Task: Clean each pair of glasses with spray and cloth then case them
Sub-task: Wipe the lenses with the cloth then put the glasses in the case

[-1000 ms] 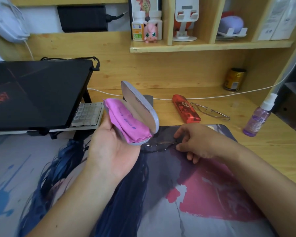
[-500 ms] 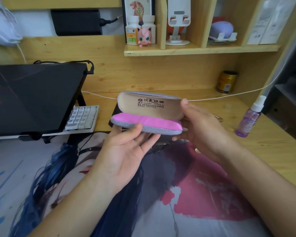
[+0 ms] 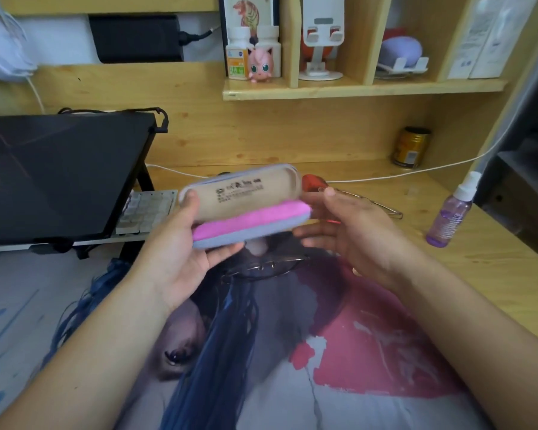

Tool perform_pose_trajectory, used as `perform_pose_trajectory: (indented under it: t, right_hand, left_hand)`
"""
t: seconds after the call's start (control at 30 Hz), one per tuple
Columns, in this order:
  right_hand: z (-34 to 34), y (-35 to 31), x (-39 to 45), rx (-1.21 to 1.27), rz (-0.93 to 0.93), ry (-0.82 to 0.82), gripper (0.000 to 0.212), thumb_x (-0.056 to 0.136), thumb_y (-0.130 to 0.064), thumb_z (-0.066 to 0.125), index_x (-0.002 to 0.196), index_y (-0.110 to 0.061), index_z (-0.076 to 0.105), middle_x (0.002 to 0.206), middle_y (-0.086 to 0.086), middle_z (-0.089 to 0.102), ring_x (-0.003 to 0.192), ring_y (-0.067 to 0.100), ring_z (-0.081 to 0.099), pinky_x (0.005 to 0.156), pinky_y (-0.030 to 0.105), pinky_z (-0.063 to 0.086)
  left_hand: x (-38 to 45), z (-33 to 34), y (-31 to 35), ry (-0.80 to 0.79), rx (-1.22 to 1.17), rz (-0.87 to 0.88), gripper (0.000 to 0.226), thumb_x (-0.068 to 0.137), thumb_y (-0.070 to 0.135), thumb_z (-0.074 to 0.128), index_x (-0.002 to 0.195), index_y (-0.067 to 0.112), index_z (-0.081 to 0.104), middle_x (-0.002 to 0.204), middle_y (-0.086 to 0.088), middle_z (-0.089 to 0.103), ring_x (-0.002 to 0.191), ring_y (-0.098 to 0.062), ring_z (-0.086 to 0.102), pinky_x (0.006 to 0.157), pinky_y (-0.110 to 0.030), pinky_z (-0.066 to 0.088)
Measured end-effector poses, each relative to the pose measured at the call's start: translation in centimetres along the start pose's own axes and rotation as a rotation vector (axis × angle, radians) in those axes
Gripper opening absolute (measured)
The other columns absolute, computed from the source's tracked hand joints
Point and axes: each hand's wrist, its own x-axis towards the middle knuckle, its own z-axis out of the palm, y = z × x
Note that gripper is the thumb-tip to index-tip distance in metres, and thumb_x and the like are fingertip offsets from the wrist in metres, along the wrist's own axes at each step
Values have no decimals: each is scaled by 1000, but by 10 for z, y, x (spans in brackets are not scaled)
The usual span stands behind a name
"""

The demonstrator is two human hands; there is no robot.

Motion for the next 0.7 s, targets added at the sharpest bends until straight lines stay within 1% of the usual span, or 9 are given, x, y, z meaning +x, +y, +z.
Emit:
perform_pose_trajectory:
  t: [0.07, 0.1, 0.17, 0.23, 0.3, 0.37, 0.47, 0.57, 0.7]
  right_hand:
    - [-6, 2, 1, -329, 59, 143, 24, 107, -17, 45, 114, -2, 63, 87, 17, 64, 50, 10, 65, 40, 19, 46]
    - [-10, 4, 1, -510, 103, 159, 19, 105, -13, 48, 110, -3, 63, 78, 16, 63, 41, 9, 60, 35, 18, 40]
    - [-16, 9, 2, -690, 206, 69, 10, 101, -8, 55, 107, -2, 61, 71, 14, 62, 39, 11, 58, 35, 22, 41]
    - [-16, 15, 1, -731, 259, -19, 12, 97, -2, 60, 109, -3, 59, 76, 12, 60, 43, 14, 60, 38, 26, 49]
    - [-14, 19, 2, -798, 213, -53, 22, 94, 2, 62, 113, -8, 58, 79, 8, 58, 45, 14, 60, 40, 25, 50]
    - [-14, 22, 3, -878, 136, -80, 28, 92, 4, 64, 112, -16, 60, 82, 3, 55, 44, 11, 59, 39, 23, 47]
    - [-15, 22, 6, -1007, 81, -99, 25, 89, -4, 71, 105, -22, 65, 81, -2, 56, 43, 11, 54, 37, 19, 38]
    - [-13, 21, 8, -1009, 113, -74, 18, 85, -14, 78, 98, -17, 66, 73, -3, 61, 42, 10, 52, 35, 18, 36]
    - [-10, 22, 7, -1010, 124, -53, 14, 86, -11, 77, 93, -11, 66, 69, -1, 61, 41, 10, 53, 35, 19, 37]
  left_hand:
    - [2, -4, -1, 106, -102, 42, 34, 106, 42, 46, 118, 16, 64, 108, -4, 78, 94, -21, 77, 66, -38, 63]
    - [2, -6, -1, 144, -124, 65, 33, 107, 41, 46, 119, 16, 64, 108, -3, 78, 95, -21, 77, 68, -39, 63]
    - [1, -8, -3, 194, -145, 105, 33, 107, 42, 44, 121, 18, 63, 110, 0, 78, 99, -20, 76, 74, -42, 64]
    - [1, -8, -6, 219, -148, 138, 34, 108, 42, 43, 124, 19, 62, 111, 1, 78, 100, -20, 76, 79, -43, 63]
    - [1, -8, -9, 232, -137, 185, 36, 108, 42, 41, 129, 19, 59, 113, 1, 77, 101, -20, 75, 80, -43, 62]
    - [3, -8, -9, 245, -130, 224, 38, 109, 42, 40, 132, 18, 58, 116, -1, 76, 103, -21, 75, 81, -43, 62]
    - [4, -11, -10, 263, -133, 240, 37, 109, 42, 40, 132, 19, 58, 116, -1, 76, 103, -21, 75, 82, -43, 63]
    - [5, -13, -10, 266, -134, 232, 37, 109, 42, 41, 131, 19, 59, 115, -1, 76, 103, -21, 75, 81, -42, 63]
    - [7, -14, -11, 268, -123, 229, 38, 109, 42, 41, 132, 18, 58, 116, -1, 76, 102, -22, 75, 80, -43, 63]
